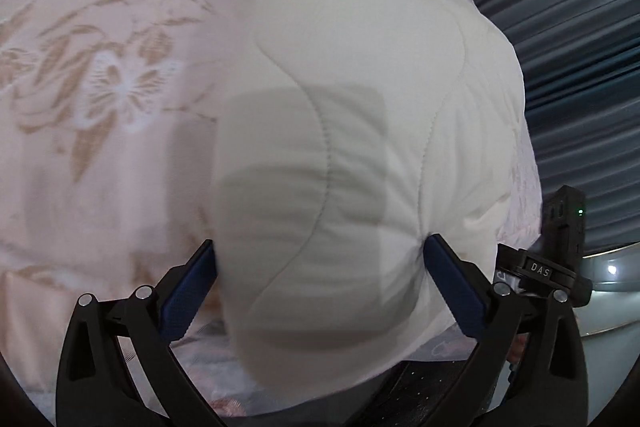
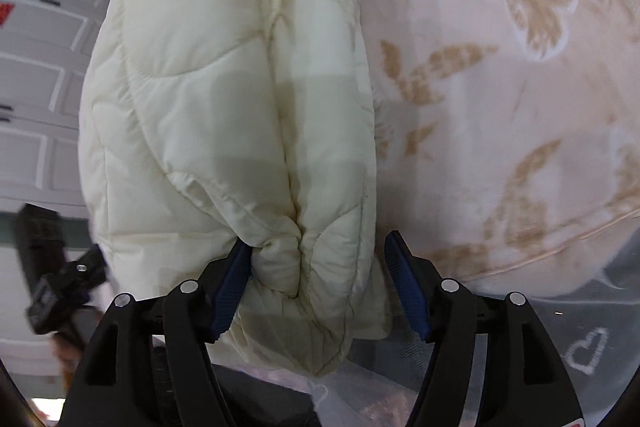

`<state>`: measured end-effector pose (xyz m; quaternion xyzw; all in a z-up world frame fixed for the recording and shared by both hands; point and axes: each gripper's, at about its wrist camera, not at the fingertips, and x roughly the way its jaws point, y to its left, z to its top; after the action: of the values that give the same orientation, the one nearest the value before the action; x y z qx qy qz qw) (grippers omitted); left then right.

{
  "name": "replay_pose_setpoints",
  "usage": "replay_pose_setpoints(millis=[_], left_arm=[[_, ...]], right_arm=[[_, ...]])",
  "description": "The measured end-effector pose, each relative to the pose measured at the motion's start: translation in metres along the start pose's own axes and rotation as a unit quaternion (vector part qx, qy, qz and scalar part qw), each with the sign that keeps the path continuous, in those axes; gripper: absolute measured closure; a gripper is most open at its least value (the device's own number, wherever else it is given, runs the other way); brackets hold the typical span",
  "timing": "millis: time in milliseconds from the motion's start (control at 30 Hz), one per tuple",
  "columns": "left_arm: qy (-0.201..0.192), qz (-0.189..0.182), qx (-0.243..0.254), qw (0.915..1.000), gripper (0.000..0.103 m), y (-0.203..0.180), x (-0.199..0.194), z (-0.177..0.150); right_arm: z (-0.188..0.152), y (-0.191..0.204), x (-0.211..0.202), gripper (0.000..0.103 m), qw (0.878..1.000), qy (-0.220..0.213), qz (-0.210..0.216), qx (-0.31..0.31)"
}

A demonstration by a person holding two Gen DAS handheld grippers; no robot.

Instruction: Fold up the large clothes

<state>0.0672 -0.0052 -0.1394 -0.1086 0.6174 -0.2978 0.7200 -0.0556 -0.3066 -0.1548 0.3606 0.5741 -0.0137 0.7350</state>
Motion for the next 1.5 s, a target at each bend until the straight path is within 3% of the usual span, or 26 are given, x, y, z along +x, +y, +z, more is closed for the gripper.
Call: replay_pose_setpoints(millis=[100, 167, 267, 333, 500, 833, 1000, 1133, 1333, 1500], left_arm=[[0.002, 0.016, 0.012, 0.9998, 0.009, -0.013, -0.001, 0.003], [-0.007, 0.034, 0.035, 0.9988, 0.018, -0.026, -0.008, 0.005], [-0.031, 0.063, 0.080, 0.9944, 0.031, -0.048, -0.023, 0.009], [-0.053, 0.083, 0.106, 0.9894, 0.036, -0.059, -0.034, 0.015], [-0.125, 0.132, 0.177, 0.9674, 0.041, -0.087, -0.067, 0.047], [-0.210, 0.192, 0.207, 0.9362, 0.042, -0.094, -0.070, 0.132], [-0.204, 0.217, 0.209, 0.9314, 0.042, -0.085, -0.046, 0.163], [-0.170, 0.237, 0.197, 0.9359, 0.042, -0.068, -0.015, 0.176], [-0.152, 0.275, 0.188, 0.9306, 0.039, -0.048, 0.013, 0.168], [-0.152, 0.294, 0.182, 0.9261, 0.035, -0.045, 0.022, 0.163]], right_arm=[[-0.001, -0.002, 0.000, 0.050, 1.000, -0.006, 0.026, 0.005], [-0.003, 0.006, -0.007, 0.066, 1.000, -0.016, 0.015, -0.010], [-0.008, 0.036, -0.020, 0.076, 0.997, -0.040, -0.026, -0.057], [-0.009, 0.057, -0.025, 0.079, 0.994, -0.056, -0.046, -0.081], [-0.001, 0.112, -0.043, 0.083, 0.978, -0.119, -0.084, -0.147], [0.088, 0.171, -0.043, 0.084, 0.950, -0.198, -0.133, -0.200], [0.121, 0.180, -0.010, 0.084, 0.945, -0.194, -0.164, -0.205], [0.132, 0.173, 0.022, 0.084, 0.947, -0.168, -0.183, -0.203], [0.122, 0.180, 0.055, 0.084, 0.924, -0.162, -0.242, -0.248], [0.119, 0.177, 0.064, 0.083, 0.916, -0.164, -0.257, -0.261]])
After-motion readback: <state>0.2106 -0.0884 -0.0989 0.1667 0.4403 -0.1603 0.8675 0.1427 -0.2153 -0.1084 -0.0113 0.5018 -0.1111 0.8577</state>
